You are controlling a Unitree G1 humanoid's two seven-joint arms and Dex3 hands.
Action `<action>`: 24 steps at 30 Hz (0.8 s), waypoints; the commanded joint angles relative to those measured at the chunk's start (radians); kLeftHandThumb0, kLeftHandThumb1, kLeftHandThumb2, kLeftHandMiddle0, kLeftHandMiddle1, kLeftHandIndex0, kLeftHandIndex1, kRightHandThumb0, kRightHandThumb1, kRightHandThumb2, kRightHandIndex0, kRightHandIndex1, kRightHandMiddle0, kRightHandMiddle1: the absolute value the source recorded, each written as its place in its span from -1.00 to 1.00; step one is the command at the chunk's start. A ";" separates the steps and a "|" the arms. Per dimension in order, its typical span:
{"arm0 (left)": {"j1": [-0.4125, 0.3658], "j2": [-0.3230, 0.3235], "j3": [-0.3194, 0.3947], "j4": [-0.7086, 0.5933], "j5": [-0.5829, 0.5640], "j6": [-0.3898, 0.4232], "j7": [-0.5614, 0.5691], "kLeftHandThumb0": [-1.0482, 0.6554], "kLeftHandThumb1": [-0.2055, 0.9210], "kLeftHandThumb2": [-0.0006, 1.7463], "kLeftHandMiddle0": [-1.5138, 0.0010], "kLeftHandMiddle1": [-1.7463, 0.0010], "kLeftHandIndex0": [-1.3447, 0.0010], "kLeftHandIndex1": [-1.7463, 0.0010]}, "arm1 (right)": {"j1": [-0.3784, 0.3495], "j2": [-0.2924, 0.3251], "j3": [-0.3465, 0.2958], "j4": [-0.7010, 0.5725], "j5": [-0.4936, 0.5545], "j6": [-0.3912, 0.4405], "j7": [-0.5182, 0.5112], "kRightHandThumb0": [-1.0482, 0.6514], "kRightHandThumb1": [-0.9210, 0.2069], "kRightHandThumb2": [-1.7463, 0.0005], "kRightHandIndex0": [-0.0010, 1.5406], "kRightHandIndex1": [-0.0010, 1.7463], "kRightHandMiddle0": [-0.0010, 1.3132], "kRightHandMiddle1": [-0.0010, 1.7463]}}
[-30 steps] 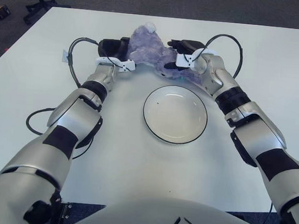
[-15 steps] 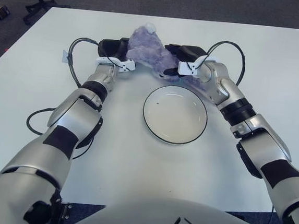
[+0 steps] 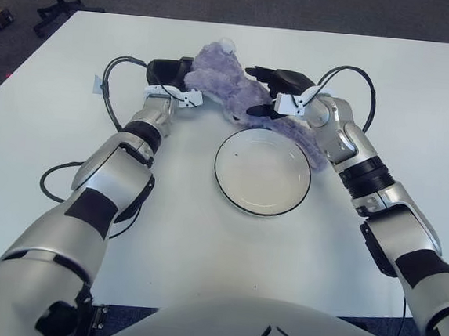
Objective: Put the doll into the plate.
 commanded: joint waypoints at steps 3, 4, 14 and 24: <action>-0.031 -0.007 0.003 -0.009 -0.005 -0.008 0.016 0.34 0.51 -0.27 -0.07 -1.00 0.08 -1.00 | -0.014 0.007 0.039 0.042 -0.072 0.048 -0.008 -0.80 -1.00 0.50 -0.04 -0.11 -0.65 -0.99; -0.031 -0.007 0.005 -0.010 -0.006 -0.010 0.018 0.35 0.51 -0.27 -0.07 -1.00 0.08 -1.00 | -0.017 0.010 0.044 0.050 -0.081 0.056 -0.012 -0.78 -1.00 0.52 -0.04 -0.09 -0.64 -0.99; -0.028 -0.004 0.022 -0.040 -0.023 -0.041 0.036 0.35 0.50 -0.25 -0.07 -1.00 0.08 -1.00 | -0.028 0.049 0.071 0.193 -0.164 0.097 -0.175 -0.64 -1.00 0.66 0.01 -0.46 -0.56 -0.98; -0.022 -0.002 0.023 -0.052 -0.024 -0.064 0.065 0.37 0.45 -0.19 -0.08 -1.00 0.06 -1.00 | -0.054 0.062 0.071 0.291 -0.150 0.057 -0.260 -0.54 -1.00 0.75 -0.17 0.36 -0.43 -0.99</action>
